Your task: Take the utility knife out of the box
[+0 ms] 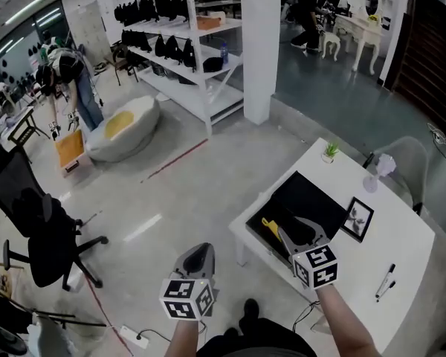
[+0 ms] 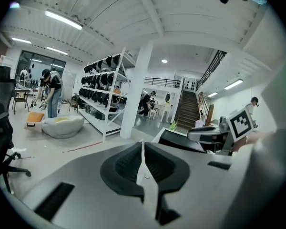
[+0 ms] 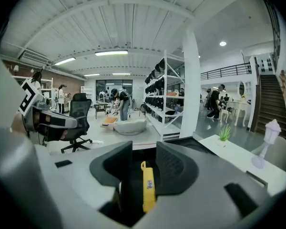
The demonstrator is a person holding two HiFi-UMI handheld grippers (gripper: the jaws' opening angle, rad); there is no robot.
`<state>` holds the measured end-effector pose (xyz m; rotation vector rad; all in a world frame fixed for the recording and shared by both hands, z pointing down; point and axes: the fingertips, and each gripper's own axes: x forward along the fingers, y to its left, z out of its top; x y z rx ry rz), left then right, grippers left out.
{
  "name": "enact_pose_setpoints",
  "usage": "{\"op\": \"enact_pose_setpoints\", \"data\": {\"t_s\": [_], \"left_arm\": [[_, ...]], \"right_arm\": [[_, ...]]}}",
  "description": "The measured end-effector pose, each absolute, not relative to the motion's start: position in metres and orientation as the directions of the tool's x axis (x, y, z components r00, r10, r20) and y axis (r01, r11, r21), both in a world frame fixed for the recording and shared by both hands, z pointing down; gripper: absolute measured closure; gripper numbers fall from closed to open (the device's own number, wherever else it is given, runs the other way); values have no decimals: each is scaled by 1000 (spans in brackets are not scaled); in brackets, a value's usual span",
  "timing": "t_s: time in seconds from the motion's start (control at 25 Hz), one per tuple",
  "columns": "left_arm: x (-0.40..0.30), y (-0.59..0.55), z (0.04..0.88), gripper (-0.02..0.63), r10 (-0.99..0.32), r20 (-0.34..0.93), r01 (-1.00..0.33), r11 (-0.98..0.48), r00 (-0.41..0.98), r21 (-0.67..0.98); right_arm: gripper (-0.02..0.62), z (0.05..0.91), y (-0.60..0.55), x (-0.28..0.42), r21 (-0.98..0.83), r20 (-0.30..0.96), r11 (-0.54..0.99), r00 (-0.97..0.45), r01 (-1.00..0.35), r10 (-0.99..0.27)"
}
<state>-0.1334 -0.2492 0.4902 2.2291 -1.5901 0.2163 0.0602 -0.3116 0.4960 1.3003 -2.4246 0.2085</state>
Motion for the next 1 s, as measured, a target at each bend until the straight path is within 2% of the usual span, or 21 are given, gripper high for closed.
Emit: {"op": "enact_pose_setpoints", "data": {"t_s": [0.52, 1.0], "left_arm": [[-165, -255, 501, 583, -895, 376, -960, -163, 241, 226], [-179, -263, 515, 583, -895, 402, -965, -98, 192, 241]], "right_arm": [[442, 557, -340, 37, 78, 588, 650, -491, -756, -643], [440, 600, -358, 35, 92, 701, 675, -434, -732, -566]]}}
